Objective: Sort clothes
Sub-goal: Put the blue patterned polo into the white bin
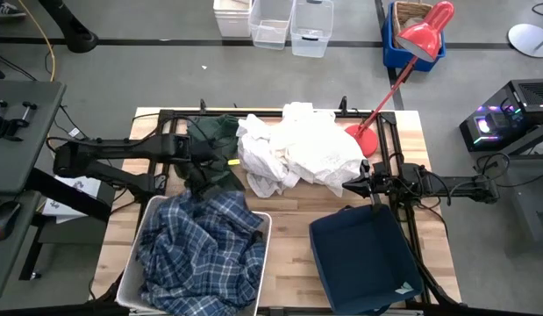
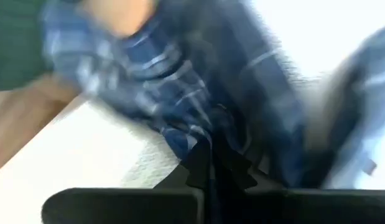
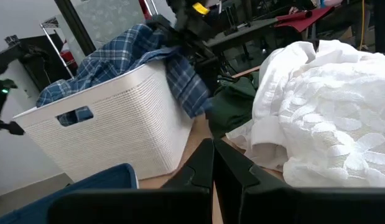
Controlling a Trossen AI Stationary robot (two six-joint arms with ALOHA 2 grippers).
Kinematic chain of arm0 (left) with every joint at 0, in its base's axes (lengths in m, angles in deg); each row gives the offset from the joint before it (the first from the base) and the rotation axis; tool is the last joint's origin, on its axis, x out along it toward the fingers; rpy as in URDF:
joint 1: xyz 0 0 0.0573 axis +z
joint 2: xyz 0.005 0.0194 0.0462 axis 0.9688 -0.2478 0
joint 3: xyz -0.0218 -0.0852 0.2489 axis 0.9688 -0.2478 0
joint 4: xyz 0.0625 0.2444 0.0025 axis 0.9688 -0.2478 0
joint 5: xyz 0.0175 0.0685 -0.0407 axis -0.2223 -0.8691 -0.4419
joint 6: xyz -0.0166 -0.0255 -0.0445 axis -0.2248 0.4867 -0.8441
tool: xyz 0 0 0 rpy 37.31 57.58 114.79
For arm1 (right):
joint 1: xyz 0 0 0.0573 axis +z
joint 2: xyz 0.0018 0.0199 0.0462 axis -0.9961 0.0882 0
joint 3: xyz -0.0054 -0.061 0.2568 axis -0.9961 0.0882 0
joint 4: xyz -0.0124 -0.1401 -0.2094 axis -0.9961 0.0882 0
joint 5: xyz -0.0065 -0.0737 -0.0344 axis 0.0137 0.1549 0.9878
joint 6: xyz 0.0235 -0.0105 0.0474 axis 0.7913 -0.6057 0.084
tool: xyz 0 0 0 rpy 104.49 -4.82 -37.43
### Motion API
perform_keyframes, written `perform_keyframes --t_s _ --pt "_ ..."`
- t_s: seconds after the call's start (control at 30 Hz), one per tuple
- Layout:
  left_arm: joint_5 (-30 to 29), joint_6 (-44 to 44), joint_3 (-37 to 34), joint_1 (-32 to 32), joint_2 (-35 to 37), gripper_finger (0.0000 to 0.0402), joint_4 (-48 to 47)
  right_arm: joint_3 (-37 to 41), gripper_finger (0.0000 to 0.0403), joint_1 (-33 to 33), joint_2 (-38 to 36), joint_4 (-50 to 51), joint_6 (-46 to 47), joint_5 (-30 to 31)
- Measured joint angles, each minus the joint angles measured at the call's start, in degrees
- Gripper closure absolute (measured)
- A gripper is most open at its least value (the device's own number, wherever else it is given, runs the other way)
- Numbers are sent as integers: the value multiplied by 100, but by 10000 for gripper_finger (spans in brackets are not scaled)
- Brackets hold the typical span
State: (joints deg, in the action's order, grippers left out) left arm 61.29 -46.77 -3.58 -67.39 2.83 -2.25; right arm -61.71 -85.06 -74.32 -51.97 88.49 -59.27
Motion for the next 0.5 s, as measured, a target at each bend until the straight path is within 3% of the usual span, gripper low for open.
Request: perform_keyframes --t_s 0.33,0.5 --pt "123 103 1231 -834 0 401 -447 0 402 2 0 0 2 0" --pt "-361 216 1846 -1059 28 401 -904 1 402 0 0 0 0 0"
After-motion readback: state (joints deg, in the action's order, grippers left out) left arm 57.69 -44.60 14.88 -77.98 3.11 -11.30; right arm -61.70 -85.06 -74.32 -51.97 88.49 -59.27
